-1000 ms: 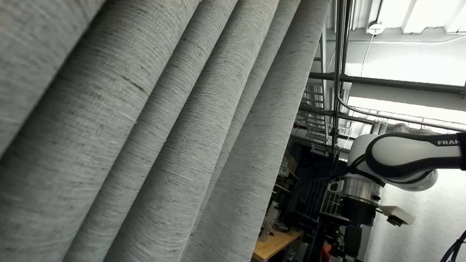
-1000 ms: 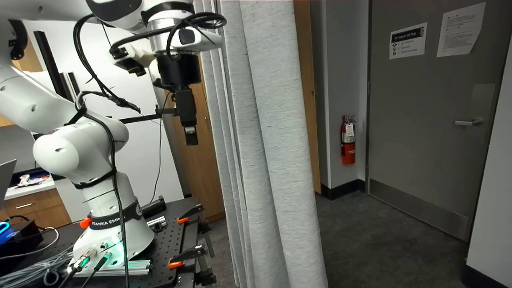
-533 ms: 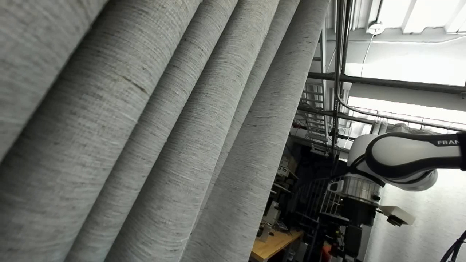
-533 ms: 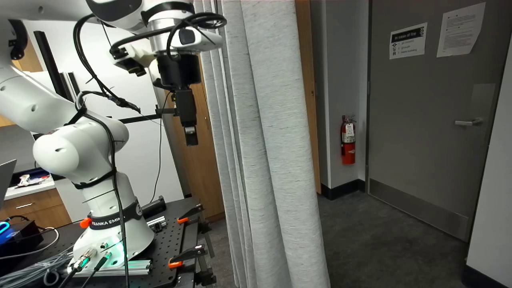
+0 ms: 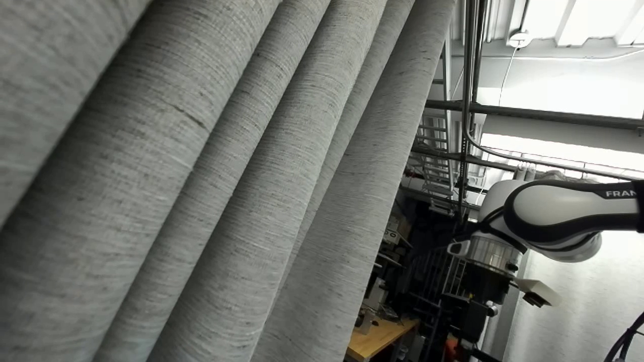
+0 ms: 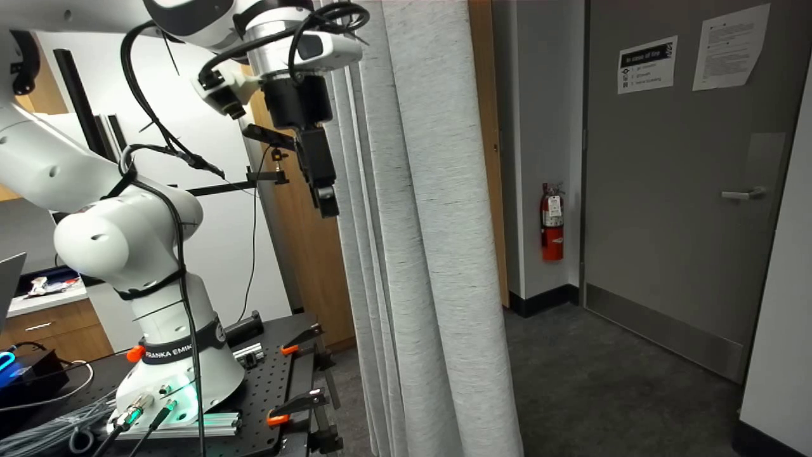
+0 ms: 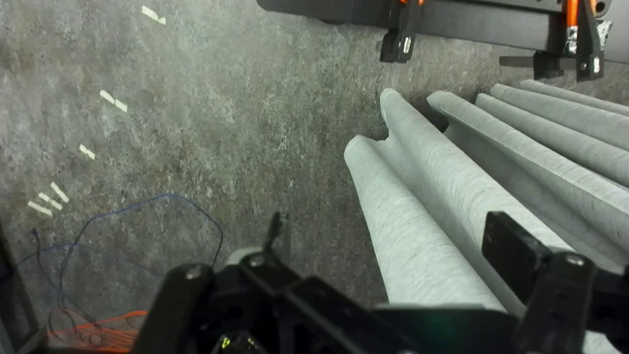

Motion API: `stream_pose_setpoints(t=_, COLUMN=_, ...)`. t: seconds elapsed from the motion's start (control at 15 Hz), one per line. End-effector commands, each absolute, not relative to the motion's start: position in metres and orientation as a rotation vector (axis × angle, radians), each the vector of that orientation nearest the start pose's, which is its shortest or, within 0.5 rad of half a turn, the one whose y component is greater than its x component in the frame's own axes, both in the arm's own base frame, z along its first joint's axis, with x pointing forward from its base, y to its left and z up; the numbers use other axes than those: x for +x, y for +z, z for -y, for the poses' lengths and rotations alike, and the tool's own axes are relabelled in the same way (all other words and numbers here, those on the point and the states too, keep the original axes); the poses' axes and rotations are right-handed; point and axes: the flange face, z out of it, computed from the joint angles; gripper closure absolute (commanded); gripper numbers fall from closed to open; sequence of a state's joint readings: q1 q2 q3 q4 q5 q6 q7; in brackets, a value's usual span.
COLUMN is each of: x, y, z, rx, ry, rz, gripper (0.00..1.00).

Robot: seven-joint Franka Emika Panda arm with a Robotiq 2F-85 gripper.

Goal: Push the curtain to the left

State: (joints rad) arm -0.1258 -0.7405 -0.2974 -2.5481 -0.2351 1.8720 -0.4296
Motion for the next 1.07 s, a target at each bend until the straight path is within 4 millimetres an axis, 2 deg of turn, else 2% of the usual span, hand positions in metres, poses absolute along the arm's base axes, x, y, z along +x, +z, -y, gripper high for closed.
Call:
stream_pose_setpoints(t=0.0, x=0.309, y=0.516, z=0.147, rx=-3.164, ry=-0.283, rz=0.359, gripper=0.00)
stream_pose_setpoints(t=0.27, x=0.329, y=0.530, z=0.123, rx=-3.163, ry=-0.498, rz=0.469, gripper=0.00)
stream_pose_setpoints(t=0.6, x=0.355, y=0.537, z=0.091, rx=-3.167, ry=-0.646, rz=0.525, gripper=0.00)
stream_pose_setpoints(t=0.67, x=0.348, y=0.536, z=0.102, rx=-3.177, ry=-0.592, rz=0.512, gripper=0.00)
stream_pose_setpoints(t=0.8, x=0.353, y=0.535, z=0.094, rx=-3.181, ry=-0.608, rz=0.532, gripper=0.00)
stream_pose_setpoints(t=1.0, x=0.354, y=0.535, z=0.093, rx=-3.182, ry=-0.605, rz=0.535, gripper=0.00)
